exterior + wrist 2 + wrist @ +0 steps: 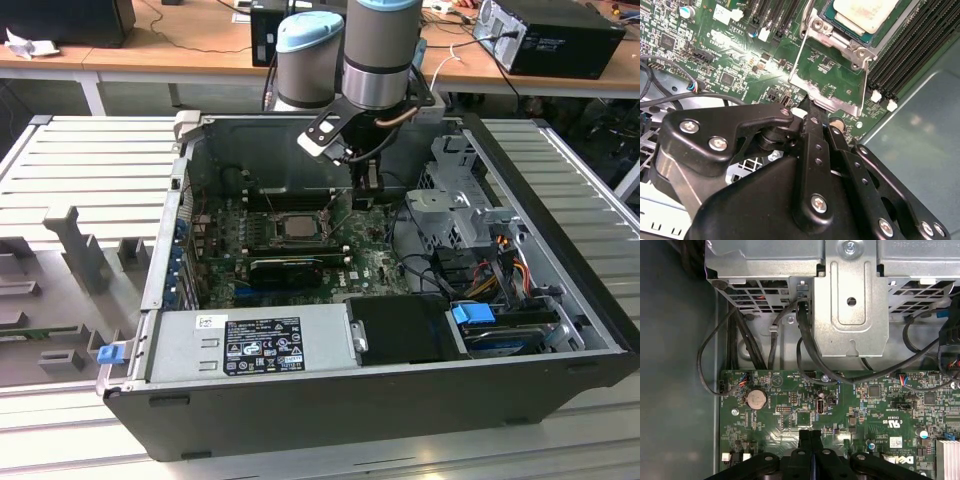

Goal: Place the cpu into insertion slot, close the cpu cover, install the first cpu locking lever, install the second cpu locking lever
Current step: 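Close the cpu cover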

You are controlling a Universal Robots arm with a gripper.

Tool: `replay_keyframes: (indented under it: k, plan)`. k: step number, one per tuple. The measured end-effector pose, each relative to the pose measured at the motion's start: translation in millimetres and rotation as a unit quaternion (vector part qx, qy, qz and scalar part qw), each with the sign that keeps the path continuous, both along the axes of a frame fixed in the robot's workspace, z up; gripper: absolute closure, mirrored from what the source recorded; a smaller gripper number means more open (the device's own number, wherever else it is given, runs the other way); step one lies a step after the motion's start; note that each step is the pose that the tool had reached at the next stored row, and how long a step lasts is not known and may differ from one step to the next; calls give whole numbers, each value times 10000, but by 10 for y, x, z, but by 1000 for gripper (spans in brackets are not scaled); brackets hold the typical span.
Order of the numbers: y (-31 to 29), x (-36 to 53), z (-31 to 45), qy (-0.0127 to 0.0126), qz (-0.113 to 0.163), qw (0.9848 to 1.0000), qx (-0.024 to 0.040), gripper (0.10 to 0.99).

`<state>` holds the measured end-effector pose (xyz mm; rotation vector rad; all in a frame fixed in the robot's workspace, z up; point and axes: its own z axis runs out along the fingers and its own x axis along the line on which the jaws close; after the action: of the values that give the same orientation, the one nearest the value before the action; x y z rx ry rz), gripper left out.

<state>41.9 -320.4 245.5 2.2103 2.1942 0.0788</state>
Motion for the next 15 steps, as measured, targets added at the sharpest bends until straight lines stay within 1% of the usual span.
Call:
replay_keyframes:
  k: [15]
  plan:
    - [0,-40,0,0,-1,10000,0,980]
